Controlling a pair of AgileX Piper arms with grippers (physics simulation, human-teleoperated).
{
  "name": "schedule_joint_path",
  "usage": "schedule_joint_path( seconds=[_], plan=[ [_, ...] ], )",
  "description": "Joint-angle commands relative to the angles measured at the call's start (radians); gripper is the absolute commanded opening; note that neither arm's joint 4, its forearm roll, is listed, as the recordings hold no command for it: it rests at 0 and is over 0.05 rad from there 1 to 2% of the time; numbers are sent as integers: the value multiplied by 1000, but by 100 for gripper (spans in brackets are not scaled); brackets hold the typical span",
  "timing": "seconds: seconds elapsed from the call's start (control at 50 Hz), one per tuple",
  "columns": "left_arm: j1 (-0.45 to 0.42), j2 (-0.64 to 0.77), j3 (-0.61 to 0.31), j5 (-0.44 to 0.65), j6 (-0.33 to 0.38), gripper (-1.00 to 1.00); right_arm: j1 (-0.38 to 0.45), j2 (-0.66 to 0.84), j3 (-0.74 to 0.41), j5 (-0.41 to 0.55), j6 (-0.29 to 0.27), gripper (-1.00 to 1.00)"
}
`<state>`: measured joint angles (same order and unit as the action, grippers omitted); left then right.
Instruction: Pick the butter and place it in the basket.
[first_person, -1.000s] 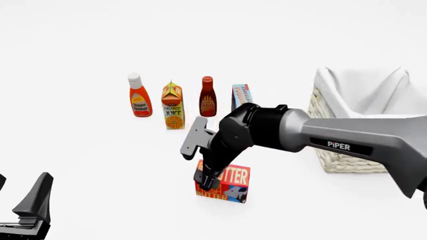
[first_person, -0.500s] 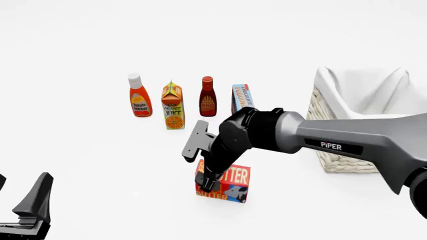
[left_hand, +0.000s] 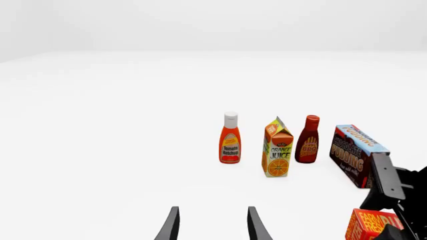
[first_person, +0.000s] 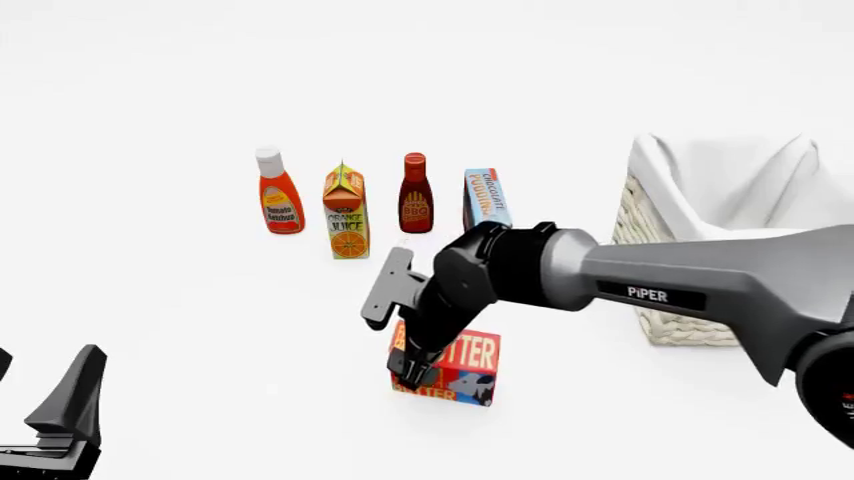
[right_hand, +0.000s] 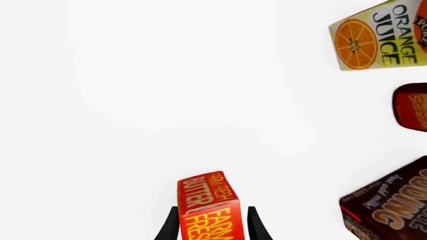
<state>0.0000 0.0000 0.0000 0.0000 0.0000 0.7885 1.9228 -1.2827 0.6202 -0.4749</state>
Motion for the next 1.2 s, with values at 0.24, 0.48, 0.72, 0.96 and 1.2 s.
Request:
schedule_joint_path(
  seconds=[0.24, 0.48, 0.72, 0.96, 1.2],
  plan=[
    [0, 0, 0, 0, 0, 100, 18, 6, 46, -58, 24, 100],
    [0, 0, 0, 0, 0, 100, 68, -80, 120, -95, 54, -100],
    [0, 0, 0, 0, 0, 100, 88, -125, 143, -92, 63, -100],
    [0, 0, 0, 0, 0, 100, 85, -157, 130, -63, 56, -100],
    [0, 0, 0, 0, 0, 100, 88, -193, 137, -57, 52, -100]
  ],
)
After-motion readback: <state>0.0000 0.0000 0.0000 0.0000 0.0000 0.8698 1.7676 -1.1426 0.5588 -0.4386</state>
